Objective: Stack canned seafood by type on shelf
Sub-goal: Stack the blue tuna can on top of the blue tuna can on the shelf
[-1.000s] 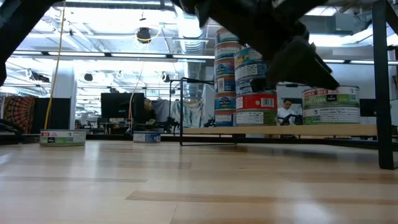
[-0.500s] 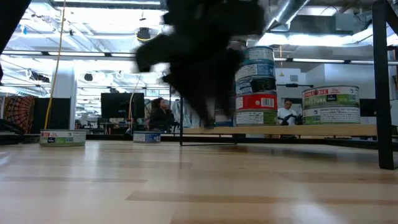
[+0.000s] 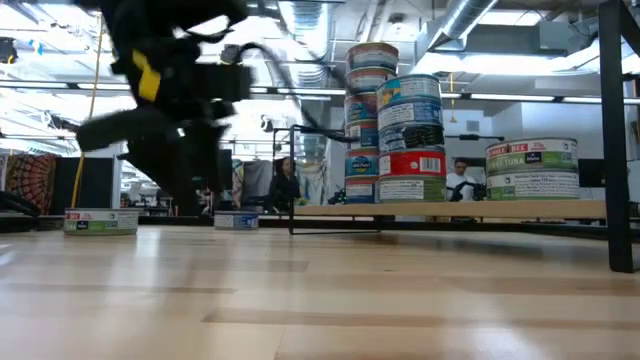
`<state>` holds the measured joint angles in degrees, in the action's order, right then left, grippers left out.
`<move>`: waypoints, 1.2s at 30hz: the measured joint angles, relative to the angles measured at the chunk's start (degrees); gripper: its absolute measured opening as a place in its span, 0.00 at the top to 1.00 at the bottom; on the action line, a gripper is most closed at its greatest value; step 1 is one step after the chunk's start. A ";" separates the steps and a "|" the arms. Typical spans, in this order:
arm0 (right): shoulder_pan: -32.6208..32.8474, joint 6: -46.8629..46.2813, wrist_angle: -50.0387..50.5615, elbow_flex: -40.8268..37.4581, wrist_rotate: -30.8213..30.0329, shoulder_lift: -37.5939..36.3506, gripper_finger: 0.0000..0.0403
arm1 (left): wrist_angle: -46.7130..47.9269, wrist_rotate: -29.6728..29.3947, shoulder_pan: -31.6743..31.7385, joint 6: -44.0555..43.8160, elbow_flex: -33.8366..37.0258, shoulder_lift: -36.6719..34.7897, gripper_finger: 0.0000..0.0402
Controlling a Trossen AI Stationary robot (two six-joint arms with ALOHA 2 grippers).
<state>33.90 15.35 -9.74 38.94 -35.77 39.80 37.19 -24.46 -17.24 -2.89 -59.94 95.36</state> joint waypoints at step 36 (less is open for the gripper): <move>-1.76 1.64 -1.46 0.02 -0.02 1.94 0.27 | -62.17 -4.27 48.34 60.10 26.51 -3.93 0.41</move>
<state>32.14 16.99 -11.20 38.96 -35.79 41.74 -24.98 -28.73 31.09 57.20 -33.43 91.43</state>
